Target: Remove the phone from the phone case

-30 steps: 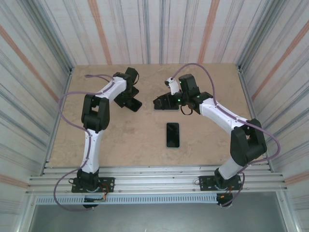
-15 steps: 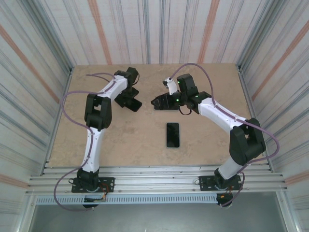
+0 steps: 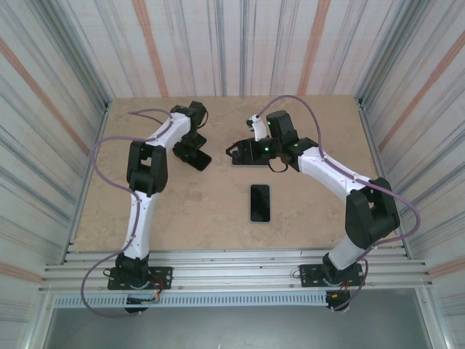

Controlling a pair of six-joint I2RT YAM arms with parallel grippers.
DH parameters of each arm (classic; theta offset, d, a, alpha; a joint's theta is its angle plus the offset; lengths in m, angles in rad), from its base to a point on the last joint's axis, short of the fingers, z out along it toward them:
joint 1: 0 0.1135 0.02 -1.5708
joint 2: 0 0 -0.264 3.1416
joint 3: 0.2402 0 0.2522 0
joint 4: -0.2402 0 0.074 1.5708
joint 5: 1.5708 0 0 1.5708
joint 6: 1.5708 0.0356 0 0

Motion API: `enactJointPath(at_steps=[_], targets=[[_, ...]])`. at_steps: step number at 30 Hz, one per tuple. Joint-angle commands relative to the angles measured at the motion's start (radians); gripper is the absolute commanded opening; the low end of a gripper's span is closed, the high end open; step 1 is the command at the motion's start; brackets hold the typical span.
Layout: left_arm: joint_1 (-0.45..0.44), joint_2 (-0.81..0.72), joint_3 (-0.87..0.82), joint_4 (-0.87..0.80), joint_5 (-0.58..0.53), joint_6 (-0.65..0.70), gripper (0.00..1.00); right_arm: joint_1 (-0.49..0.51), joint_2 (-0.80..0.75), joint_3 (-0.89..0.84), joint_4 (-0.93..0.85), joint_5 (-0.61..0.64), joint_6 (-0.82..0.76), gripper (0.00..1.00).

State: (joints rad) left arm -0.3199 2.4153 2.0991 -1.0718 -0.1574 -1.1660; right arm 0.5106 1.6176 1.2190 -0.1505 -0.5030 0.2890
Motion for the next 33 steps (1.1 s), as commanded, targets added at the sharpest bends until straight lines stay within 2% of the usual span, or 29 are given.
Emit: enactJointPath(at_steps=[1,8,16,22,26,33], targets=[[0.013,-0.055,-0.037,-0.001,0.000,0.062,0.67,0.006,0.010,-0.027,0.058,-0.024,0.084,0.99],[0.012,-0.234,-0.194,0.164,0.070,0.202,0.66,0.010,0.025,-0.079,0.170,-0.035,0.219,0.99],[0.000,-0.400,-0.307,0.248,0.156,0.299,0.65,0.045,0.066,-0.095,0.253,-0.054,0.289,1.00],[-0.024,-0.494,-0.348,0.299,0.219,0.361,0.64,0.061,0.112,-0.092,0.338,-0.063,0.349,0.92],[-0.045,-0.535,-0.380,0.337,0.265,0.396,0.63,0.062,0.153,-0.086,0.404,-0.088,0.404,0.83],[-0.075,-0.590,-0.401,0.370,0.300,0.431,0.64,0.057,0.205,-0.068,0.418,-0.082,0.438,0.73]])
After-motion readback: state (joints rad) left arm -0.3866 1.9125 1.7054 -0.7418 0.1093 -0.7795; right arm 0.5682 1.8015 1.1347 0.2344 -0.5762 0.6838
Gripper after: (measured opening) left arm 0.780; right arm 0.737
